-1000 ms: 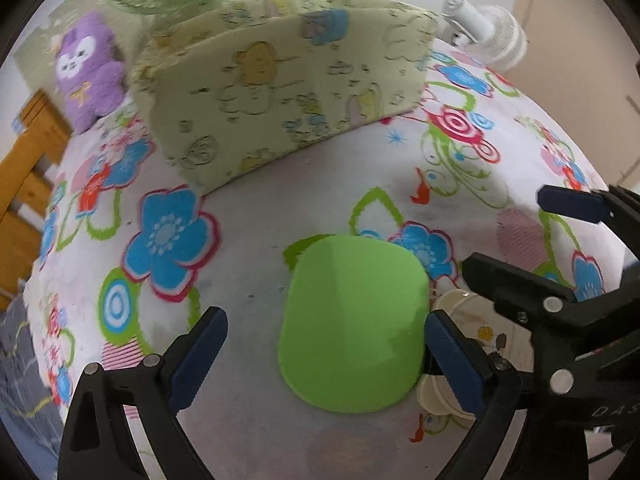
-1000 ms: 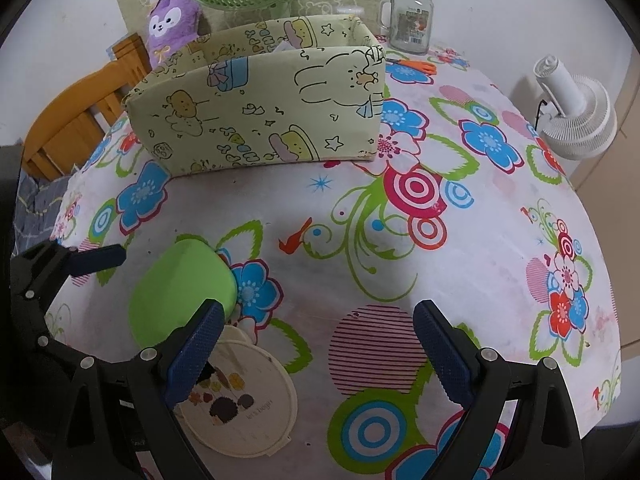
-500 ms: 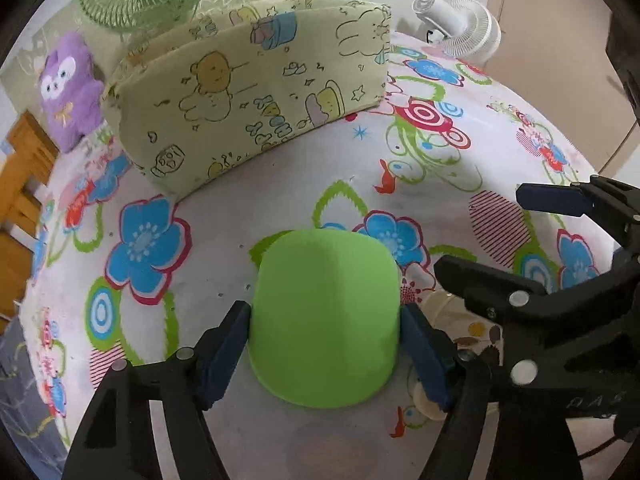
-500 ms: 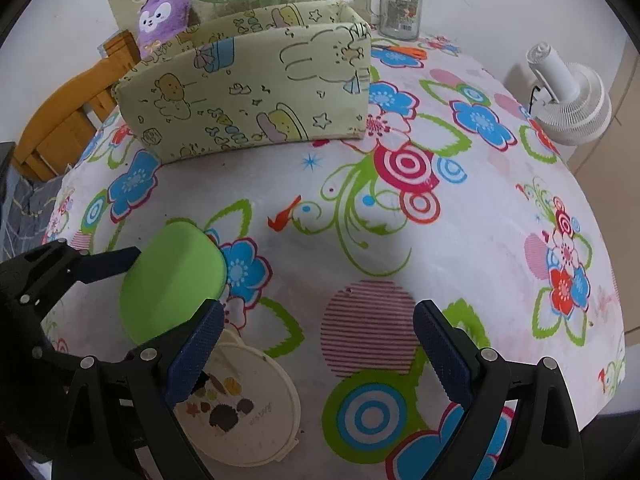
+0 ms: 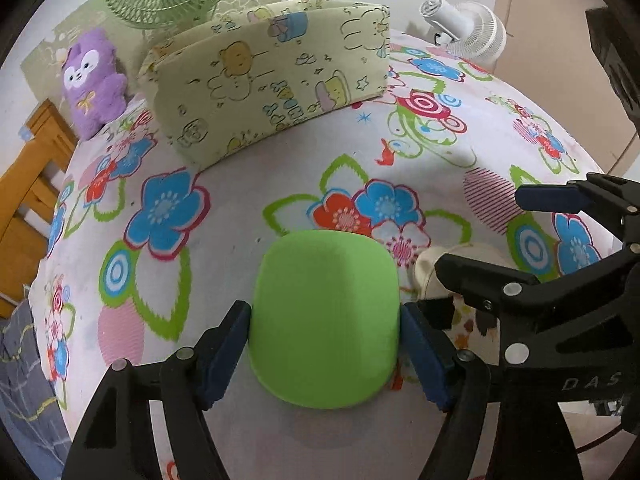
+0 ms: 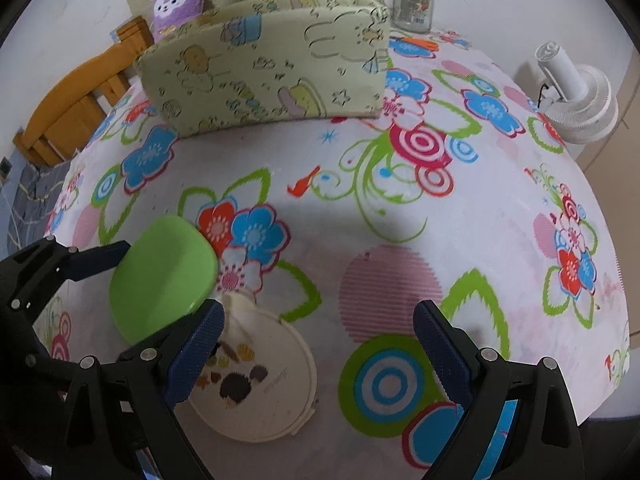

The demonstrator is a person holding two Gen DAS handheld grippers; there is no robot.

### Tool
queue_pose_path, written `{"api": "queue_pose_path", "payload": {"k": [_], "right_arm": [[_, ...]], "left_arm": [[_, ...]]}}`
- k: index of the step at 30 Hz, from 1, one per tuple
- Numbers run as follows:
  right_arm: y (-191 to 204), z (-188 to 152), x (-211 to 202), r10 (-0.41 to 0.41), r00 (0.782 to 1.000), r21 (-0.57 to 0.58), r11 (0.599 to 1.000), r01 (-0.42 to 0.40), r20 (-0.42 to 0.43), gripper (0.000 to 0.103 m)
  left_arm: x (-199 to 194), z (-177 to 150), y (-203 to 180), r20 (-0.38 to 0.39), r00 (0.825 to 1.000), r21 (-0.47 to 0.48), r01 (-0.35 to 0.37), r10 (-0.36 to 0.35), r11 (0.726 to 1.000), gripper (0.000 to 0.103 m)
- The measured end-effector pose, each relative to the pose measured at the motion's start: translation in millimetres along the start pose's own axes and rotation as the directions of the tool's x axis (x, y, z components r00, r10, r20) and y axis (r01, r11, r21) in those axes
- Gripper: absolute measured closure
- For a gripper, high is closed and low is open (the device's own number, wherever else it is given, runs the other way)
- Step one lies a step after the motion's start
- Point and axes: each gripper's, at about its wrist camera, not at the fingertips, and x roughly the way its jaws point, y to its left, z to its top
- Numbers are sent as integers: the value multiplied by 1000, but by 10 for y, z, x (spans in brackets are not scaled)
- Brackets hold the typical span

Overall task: Organize rigid objects
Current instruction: 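Grasp the green oval lid with the left tool, then grasp the round beige container with the right tool while the left tool holds the green lid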

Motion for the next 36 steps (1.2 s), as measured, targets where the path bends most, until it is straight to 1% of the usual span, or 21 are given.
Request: {"api": "queue_pose_path", "payload": {"k": [7,10,12,15,17,20,22,24,25,26,27,30,32,36], "right_arm": [[100,-79,-12,16,1000,-44,999,-16,-8,6],[139,-79,18,21,999,-31,999,-22,-27,6],[150,-70,35,14,999,-2,1000,-14,-32,1],[183,-68,67,-14,999,58,998,17,-43,0],[215,-67,79,-30,998,72,997,34,-50,0],[290,-69,114,-102,993,104,989,108,-58,0],[323,-73,122,-129,990,123,983,135,-48,0],[357,-74,117,-147,988,135,979,152,-48,2],[379,-82,100,-148,988,134,979,152,-40,9],[401,-84,75,-153,988,126,980,155,-25,24],[444,-91,45,-144,990,106,984,144,-7,31],[457,-70,47,-128,992,99,987,127,-2,31],[430,-65,37,-113,994,102,988,112,6,31],[341,-10,8,-122,992,104,988,118,35,31]], "left_arm": [[-72,-146,33,-7,1000,-34,-20,20,999,26],[-93,-181,50,-8,1000,-42,-27,26,999,26],[-102,-196,61,-9,999,-45,-33,32,998,26],[-108,-209,77,-10,999,-52,-36,35,998,26],[-113,-215,82,-10,999,-53,-38,37,998,26],[-119,-220,70,-4,999,-42,-44,44,998,25],[-122,-220,67,-3,999,-42,-48,48,998,25],[-119,-217,78,-6,999,-55,-44,44,997,25],[-117,-215,83,-8,999,-62,-41,41,997,25],[-115,-210,84,-9,999,-69,-37,36,997,26],[-111,-206,79,-10,999,-70,-31,31,997,26],[-108,-197,45,1,999,-66,-34,34,997,26],[-102,-179,43,0,1000,-84,-14,14,996,26],[-113,-98,21,20,1000,-105,0,2,994,26]]}}
